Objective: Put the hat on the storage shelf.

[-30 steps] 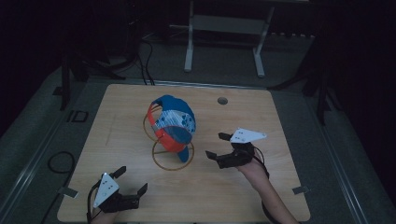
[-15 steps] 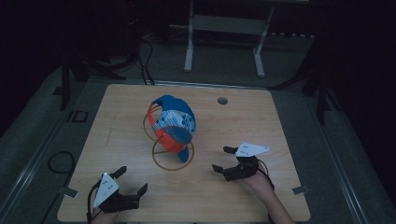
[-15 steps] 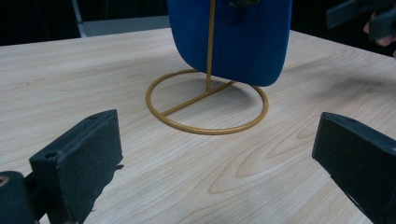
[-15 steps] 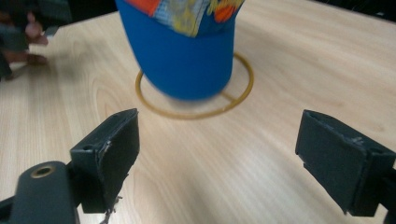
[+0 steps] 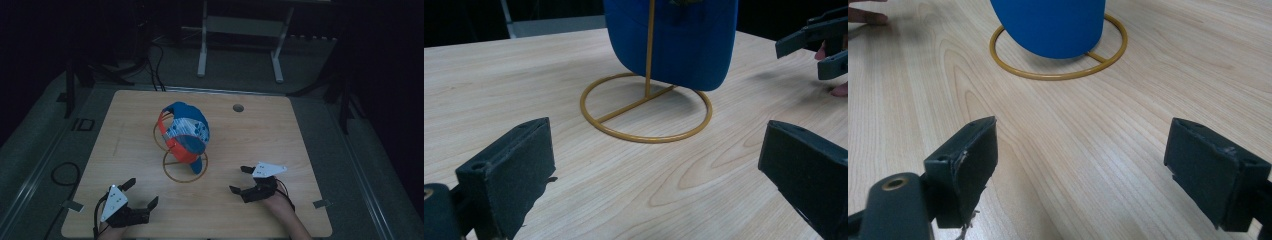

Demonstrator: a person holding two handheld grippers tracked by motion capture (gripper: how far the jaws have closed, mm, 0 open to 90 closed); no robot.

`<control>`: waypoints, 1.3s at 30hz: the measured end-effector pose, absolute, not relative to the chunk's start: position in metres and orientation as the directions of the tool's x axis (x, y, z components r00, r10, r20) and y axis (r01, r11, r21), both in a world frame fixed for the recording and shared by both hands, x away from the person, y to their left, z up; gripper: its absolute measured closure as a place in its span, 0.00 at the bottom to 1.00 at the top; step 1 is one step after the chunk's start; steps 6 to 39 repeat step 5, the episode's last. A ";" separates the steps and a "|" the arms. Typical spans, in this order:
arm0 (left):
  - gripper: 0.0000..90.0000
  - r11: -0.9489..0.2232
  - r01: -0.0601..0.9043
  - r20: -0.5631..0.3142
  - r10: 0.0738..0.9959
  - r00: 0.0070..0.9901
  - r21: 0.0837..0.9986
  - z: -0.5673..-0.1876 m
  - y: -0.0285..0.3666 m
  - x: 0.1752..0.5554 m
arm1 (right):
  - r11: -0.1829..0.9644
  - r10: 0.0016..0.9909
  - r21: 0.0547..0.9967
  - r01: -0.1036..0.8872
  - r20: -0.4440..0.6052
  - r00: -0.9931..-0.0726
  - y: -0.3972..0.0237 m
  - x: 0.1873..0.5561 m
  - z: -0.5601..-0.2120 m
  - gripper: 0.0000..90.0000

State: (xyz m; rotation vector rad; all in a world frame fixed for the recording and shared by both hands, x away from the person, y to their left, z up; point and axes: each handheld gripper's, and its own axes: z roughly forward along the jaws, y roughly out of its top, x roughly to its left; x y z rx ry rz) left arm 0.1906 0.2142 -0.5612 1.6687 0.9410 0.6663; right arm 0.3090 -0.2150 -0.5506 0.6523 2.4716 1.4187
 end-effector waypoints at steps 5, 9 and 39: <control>0.02 -0.132 0.256 -0.027 0.844 0.535 0.958 -0.561 0.214 0.190 | 0.436 0.483 0.857 0.273 0.033 -0.875 -0.216 0.309 -0.554 0.15; 0.02 -0.132 0.256 -0.027 0.844 0.535 0.958 -0.561 0.214 0.190 | 0.436 0.483 0.857 0.273 0.033 -0.875 -0.216 0.309 -0.554 0.15; 0.02 -0.132 0.256 -0.027 0.844 0.535 0.958 -0.561 0.214 0.190 | 0.436 0.483 0.857 0.273 0.033 -0.875 -0.216 0.309 -0.554 0.15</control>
